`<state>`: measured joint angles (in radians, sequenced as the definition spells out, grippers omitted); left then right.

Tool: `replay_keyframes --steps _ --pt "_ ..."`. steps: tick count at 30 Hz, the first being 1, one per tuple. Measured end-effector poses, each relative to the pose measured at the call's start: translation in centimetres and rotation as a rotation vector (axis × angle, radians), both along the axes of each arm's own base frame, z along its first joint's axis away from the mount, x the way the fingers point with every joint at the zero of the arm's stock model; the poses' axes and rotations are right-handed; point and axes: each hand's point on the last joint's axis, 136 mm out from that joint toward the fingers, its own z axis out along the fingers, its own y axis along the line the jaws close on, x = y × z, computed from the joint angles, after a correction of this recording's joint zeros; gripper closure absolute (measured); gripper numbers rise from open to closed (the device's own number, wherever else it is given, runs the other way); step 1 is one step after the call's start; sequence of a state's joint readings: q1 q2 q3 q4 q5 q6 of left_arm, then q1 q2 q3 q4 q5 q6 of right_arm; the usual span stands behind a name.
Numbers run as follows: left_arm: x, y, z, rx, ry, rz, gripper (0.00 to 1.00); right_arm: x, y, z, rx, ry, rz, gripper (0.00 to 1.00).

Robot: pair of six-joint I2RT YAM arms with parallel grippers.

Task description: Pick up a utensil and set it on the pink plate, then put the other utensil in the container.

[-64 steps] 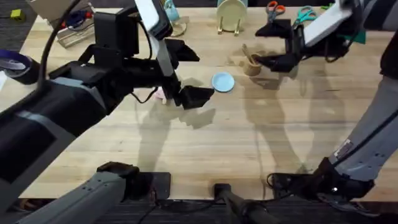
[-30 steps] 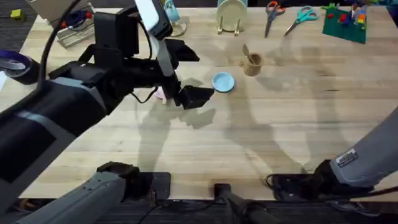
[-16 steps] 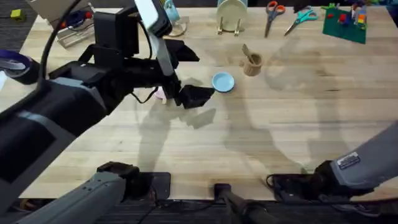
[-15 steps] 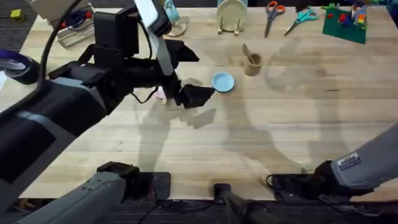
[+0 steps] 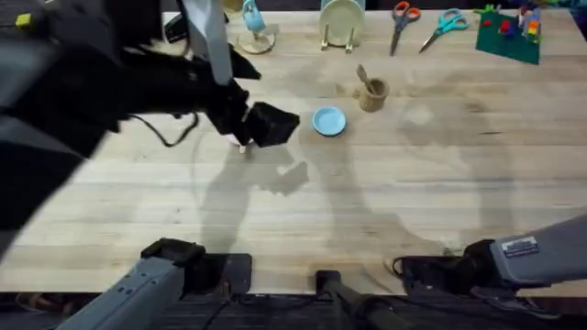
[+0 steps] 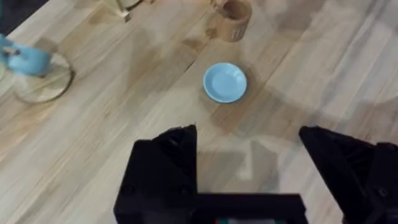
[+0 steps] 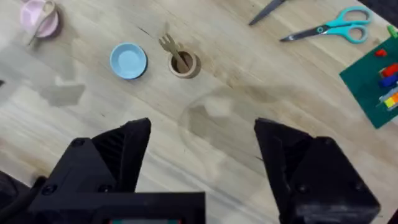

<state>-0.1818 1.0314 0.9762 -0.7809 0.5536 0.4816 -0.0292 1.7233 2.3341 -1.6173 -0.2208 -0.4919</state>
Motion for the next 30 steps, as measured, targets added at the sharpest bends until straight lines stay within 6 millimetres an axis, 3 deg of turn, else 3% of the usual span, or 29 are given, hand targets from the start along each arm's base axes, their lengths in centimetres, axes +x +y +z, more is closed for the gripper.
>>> replay_keyframes --steps 10,15,22,30 --pt "-1.7 3.2 6.1 0.137 0.002 0.123 0.008 0.0 -0.1 0.0 0.02 0.012 -0.055 0.005" --pt "-2.6 4.1 8.6 0.169 -0.021 0.156 0.008 -0.8 -0.2 1.0 0.026 -0.015 -0.075 0.005" --pt "-3.7 4.9 10.5 0.186 -0.06 0.185 0.008 -3.8 -0.1 3.2 0.031 -0.083 -0.088 0.006" --pt "-4.9 5.5 11.4 0.184 -0.103 0.206 0.007 -8.4 0.0 2.2 0.033 -0.062 -0.092 0.005"
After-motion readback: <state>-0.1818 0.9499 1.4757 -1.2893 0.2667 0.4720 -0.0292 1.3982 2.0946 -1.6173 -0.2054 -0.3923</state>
